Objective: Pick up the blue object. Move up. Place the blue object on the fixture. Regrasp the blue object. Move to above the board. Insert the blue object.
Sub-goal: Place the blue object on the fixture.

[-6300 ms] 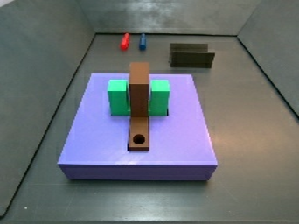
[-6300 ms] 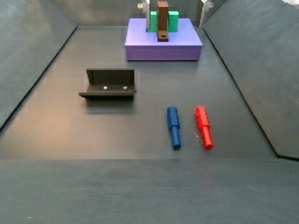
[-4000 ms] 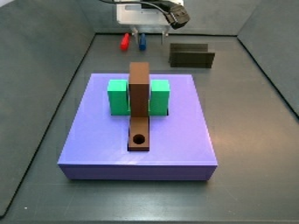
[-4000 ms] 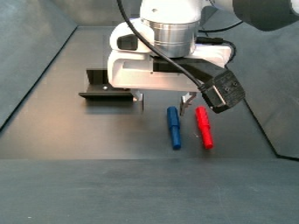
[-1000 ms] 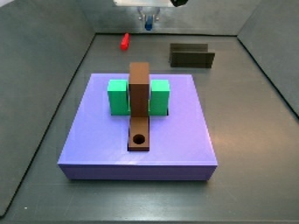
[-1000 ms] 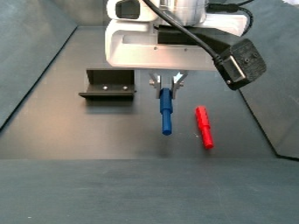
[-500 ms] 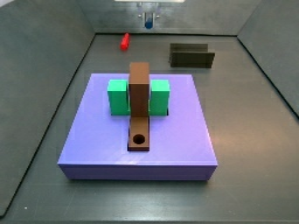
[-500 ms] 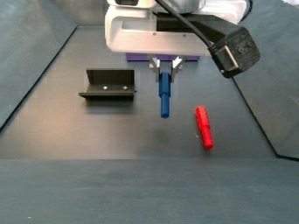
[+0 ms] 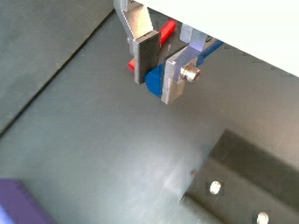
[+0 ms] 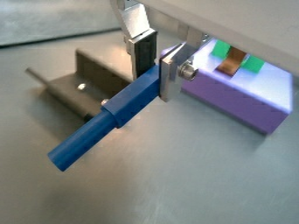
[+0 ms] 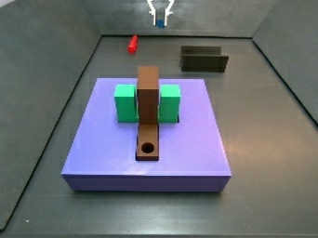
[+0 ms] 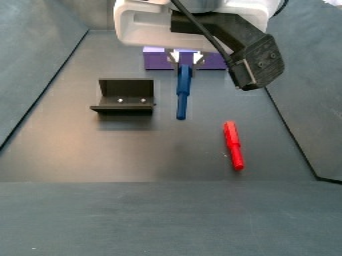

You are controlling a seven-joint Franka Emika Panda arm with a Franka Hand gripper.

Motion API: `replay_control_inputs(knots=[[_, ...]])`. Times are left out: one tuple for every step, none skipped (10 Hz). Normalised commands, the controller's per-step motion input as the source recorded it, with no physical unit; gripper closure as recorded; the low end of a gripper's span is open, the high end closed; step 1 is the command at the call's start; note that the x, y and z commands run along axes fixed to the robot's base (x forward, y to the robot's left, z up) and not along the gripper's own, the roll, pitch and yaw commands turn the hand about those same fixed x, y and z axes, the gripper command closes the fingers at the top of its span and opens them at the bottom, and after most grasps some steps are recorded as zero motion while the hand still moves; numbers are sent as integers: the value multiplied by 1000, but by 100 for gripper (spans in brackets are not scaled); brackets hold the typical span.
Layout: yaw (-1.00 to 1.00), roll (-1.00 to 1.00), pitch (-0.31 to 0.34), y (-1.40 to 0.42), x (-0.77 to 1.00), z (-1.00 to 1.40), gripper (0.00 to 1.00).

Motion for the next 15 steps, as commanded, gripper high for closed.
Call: replay_control_inputs(knots=[[-240, -1000, -34, -34, 226, 209, 100], [-223, -1000, -69, 0, 269, 274, 100], [-46, -734, 0, 0, 140, 260, 100], [0, -186, 0, 0, 0, 0, 100], [0, 0, 17, 0, 23, -3, 100], [-63, -26, 0, 0, 14, -60, 100], [-74, -197, 0, -134, 343, -71, 100], [0, -229, 174, -323, 720, 0, 100], [0, -186, 211, -517, 857, 0, 100], [0, -163, 189, -580, 823, 0, 100], [0, -137, 186, -603, 820, 0, 100], [0, -63, 220, -571, 880, 0, 100], [0, -60, 269, -500, 951, 54, 100], [0, 0, 309, -369, 991, 117, 100], [0, -157, 297, -306, 1000, 89, 100]])
